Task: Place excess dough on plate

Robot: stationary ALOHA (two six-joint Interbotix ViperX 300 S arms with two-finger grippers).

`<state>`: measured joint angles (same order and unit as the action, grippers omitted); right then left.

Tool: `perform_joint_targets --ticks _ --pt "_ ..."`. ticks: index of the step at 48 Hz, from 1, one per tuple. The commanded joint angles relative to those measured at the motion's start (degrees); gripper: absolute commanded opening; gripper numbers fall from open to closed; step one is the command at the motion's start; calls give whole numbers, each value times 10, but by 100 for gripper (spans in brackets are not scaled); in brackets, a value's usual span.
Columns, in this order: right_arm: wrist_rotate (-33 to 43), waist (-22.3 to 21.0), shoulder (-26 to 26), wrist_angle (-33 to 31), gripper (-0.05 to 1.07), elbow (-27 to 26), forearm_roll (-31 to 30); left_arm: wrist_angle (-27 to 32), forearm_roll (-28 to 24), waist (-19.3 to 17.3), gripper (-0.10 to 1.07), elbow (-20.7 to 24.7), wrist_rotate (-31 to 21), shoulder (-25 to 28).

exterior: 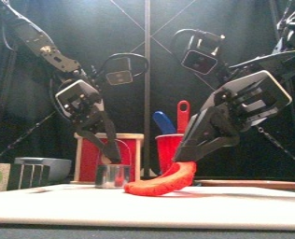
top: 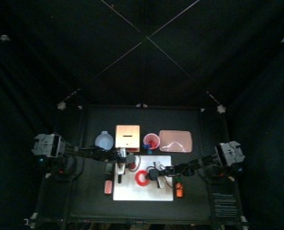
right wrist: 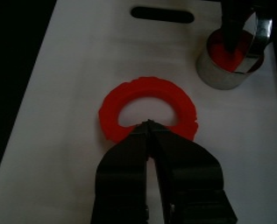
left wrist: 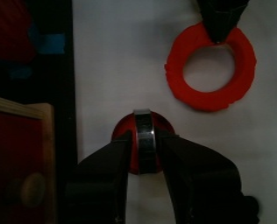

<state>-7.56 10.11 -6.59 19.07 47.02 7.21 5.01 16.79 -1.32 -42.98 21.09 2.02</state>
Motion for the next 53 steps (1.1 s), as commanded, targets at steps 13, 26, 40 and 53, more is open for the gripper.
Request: perform_joint_targets --ticks 13,26,40,53 --pt "-1 -8 24 7 46 -10 -1 -7 -2 -3 76 6 0 -20" --pt "0 -14 25 8 63 -10 0 -40 -17 2 79 5 1 -40" --pt "-1 -22 49 11 66 -9 -1 -83 -17 2 79 -5 0 -71" --pt "-1 -28 97 13 66 7 -1 -149 -17 18 79 -28 1 -96"
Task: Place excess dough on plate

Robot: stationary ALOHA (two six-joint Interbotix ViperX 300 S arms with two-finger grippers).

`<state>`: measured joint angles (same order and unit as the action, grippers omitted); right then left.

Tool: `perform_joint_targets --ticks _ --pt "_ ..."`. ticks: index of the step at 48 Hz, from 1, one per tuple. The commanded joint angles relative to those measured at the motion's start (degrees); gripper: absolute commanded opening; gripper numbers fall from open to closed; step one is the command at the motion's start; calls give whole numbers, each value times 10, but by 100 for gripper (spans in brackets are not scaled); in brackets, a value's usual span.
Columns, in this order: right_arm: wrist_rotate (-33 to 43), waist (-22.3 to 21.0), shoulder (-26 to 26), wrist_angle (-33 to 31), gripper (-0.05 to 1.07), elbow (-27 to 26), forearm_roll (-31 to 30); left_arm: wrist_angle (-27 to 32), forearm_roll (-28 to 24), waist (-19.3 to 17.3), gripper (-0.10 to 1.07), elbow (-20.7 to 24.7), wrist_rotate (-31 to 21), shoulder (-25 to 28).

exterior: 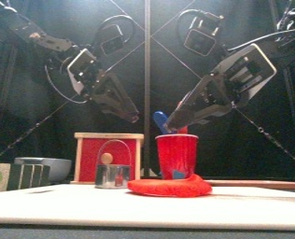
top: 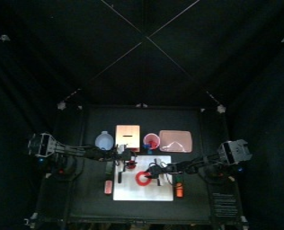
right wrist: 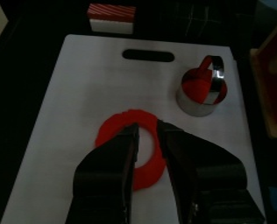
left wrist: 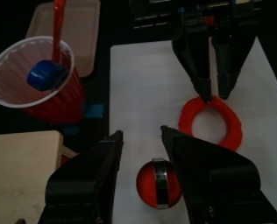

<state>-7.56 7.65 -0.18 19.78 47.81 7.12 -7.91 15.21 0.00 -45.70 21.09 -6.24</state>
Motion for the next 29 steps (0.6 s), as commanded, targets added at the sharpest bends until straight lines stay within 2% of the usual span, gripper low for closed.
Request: perform_joint_targets --ticks 1,16,29 --pt "-1 -4 36 7 66 0 0 -25 -1 7 79 -4 1 -15" --pt "-2 -15 66 17 66 17 -3 -96 -1 36 79 -33 1 -27" --pt "0 -47 113 18 66 44 -43 -207 -18 60 78 -73 4 -26"
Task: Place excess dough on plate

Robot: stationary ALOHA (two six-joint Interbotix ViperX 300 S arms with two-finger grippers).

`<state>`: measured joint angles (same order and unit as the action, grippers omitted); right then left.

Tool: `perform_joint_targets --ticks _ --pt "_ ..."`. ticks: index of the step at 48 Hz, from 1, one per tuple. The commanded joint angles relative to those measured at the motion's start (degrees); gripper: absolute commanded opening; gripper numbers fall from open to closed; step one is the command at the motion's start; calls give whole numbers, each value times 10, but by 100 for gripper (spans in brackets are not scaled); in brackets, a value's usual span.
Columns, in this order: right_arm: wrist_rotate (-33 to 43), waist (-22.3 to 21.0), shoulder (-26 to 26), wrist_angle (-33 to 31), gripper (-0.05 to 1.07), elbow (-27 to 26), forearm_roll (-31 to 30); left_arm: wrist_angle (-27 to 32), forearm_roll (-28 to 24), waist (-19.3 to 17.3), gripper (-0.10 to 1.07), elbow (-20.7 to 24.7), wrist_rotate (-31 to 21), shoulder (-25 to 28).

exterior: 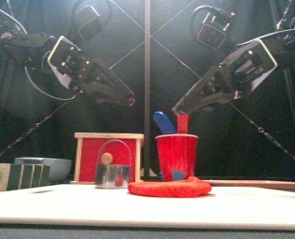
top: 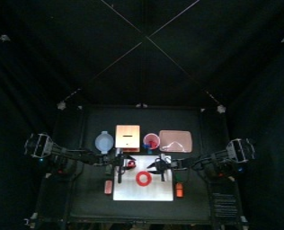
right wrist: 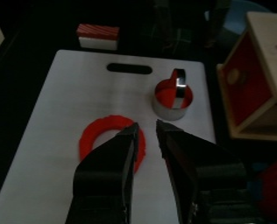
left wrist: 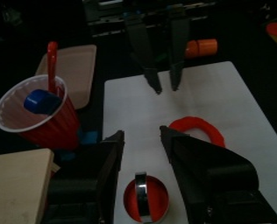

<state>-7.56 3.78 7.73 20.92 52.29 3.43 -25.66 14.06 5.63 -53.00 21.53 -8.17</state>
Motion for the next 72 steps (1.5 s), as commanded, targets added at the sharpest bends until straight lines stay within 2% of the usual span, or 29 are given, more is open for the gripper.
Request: perform_joint_targets --ticks 1,7,22,56,65,72 --pt "0 -10 40 5 66 1 -8 -38 -7 5 78 -3 -1 -7" --pt "0 -18 73 9 66 11 -13 -81 -7 8 78 -18 -4 -4" --pt "-1 -25 127 19 65 36 -13 -116 8 18 78 -32 -5 -4" --pt "3 -45 125 18 65 61 -15 -118 4 16 78 -24 -3 4" --pt "6 -44 124 11 66 53 16 -118 4 17 78 -22 -3 4" --pt "5 -30 124 -15 69 35 84 -118 4 17 78 -23 -2 4"
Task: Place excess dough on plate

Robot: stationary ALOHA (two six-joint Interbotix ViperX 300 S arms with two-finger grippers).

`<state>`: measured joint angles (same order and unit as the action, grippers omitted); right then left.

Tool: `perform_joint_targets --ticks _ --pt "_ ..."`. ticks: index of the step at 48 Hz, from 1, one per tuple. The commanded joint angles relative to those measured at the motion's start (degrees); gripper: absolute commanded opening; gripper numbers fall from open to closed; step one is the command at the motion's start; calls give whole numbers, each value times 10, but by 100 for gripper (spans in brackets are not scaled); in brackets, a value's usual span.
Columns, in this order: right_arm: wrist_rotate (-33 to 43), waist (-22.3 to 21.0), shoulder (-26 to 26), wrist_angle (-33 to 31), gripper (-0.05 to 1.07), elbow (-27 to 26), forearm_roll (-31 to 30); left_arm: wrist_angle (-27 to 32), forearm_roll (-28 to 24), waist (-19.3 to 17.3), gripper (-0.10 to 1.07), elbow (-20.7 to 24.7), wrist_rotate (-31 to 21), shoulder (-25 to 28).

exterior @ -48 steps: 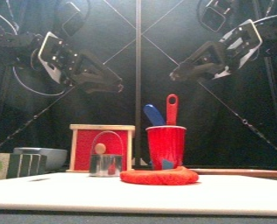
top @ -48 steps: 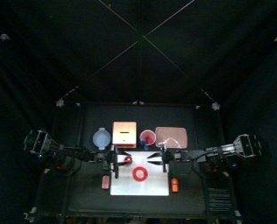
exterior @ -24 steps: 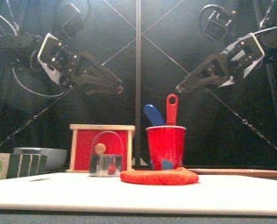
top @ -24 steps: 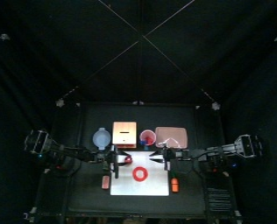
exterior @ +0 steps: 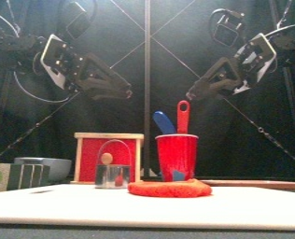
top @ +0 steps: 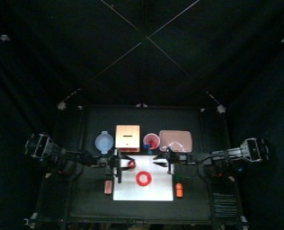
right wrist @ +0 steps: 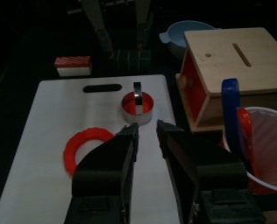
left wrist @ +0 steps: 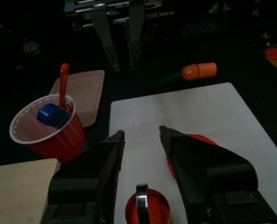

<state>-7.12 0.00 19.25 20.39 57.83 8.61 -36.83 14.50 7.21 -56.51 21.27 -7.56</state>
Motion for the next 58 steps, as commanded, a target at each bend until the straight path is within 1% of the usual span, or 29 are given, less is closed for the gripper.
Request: perform_joint_targets --ticks 1,5,11,15,21,28,34,42,47,50,52,58 --pt "1 11 9 -15 70 -23 43 -6 -1 1 78 12 1 -3" --pt "1 19 7 -43 77 -32 76 -6 -3 1 78 10 1 -3" --pt "2 25 -4 -91 96 -45 120 -6 -4 1 78 6 1 -3" --pt "3 28 -19 -121 104 -57 162 -5 -7 1 78 3 2 -5" --pt "3 25 -45 -183 104 -89 233 -5 -9 1 78 -1 2 -8" --pt "3 24 -86 -262 104 -141 308 -5 -10 2 78 -1 2 -7" --pt "3 23 -120 -331 104 -183 337 -4 -19 1 78 -1 2 -7" --pt "12 15 -165 -415 103 -221 347 -4 -36 1 78 -2 2 -7" --pt "66 -2 -189 -459 102 -232 334 -4 -40 1 78 -2 2 -8" --pt "104 -7 -193 -483 102 -239 302 -4 -40 1 78 -3 2 -8" --pt "136 -7 -194 -499 101 -247 266 -4 -40 1 78 -4 1 -7" --pt "236 -5 -196 -516 101 -273 165 -4 -40 1 78 -6 1 -7"
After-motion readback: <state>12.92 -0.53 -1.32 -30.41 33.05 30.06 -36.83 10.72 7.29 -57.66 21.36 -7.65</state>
